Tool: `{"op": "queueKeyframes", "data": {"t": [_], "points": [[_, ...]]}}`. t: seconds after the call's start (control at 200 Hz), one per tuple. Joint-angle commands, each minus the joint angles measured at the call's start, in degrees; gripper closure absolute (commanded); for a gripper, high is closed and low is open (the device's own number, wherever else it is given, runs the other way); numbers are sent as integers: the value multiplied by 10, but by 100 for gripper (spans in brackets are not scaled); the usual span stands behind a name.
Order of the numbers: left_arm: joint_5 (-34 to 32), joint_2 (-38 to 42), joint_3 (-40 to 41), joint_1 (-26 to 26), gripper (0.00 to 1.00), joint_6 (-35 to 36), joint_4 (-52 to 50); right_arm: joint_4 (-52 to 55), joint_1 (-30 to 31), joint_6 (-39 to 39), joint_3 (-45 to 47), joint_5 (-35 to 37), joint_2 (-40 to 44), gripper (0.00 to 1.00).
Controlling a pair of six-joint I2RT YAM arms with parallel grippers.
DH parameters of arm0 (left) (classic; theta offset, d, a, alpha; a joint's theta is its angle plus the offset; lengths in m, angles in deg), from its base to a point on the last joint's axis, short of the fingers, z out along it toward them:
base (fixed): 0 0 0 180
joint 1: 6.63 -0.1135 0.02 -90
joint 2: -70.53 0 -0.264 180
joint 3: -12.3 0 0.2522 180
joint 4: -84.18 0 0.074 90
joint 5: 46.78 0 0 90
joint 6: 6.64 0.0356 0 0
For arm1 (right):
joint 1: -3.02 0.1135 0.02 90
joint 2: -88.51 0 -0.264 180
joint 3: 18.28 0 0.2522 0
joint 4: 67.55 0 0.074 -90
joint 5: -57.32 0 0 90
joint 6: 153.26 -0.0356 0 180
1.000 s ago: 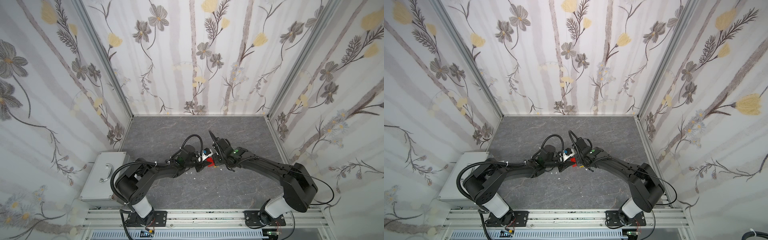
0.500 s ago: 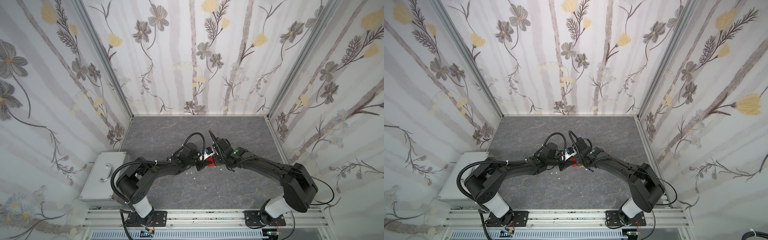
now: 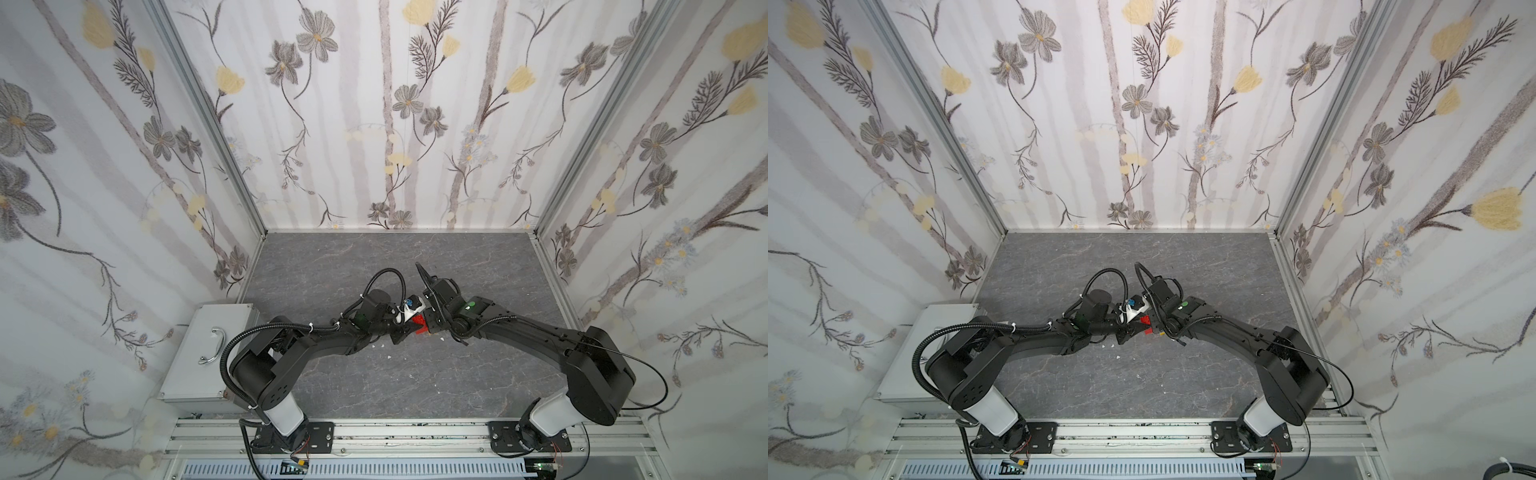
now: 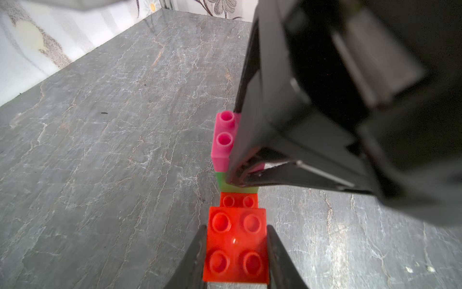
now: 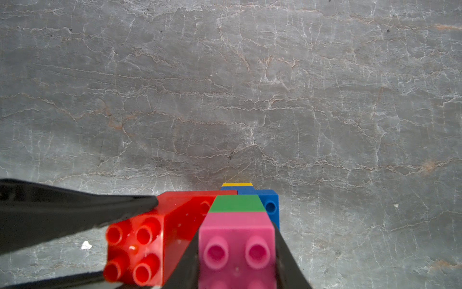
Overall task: Assemble the number 4 with lego
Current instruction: Assemble the lego brick with the lego brick, then adjust the lego brick at the center of the board.
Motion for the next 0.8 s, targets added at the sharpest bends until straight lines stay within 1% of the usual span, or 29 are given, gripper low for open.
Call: {"op": "queueKeyframes", "data": {"t": [0.0, 0.255, 0.55, 0.61, 0.714, 0.724, 0.764, 0.794], "points": [[-24, -4, -2, 0, 100, -16, -88, 83, 1, -7, 9, -49, -13, 86], [-34, -10, -24, 7, 100, 17, -148, 83, 2, -7, 11, -50, -14, 86], [-82, -30, -79, 26, 100, 65, -277, 83, 3, -7, 13, -51, -14, 87], [-78, -33, -81, 27, 100, 61, -279, 82, 3, -7, 13, -51, -14, 87], [-66, -27, -69, 26, 100, 40, -252, 81, 4, -8, 14, -50, -15, 87], [-66, -25, -68, 25, 98, 37, -248, 81, 4, -7, 14, -50, -15, 87], [-61, -17, -59, 20, 79, 19, -226, 80, 4, -8, 15, -50, -15, 87], [-51, -8, -49, 14, 69, 2, -202, 80, 4, -8, 14, -50, -14, 86]]}}
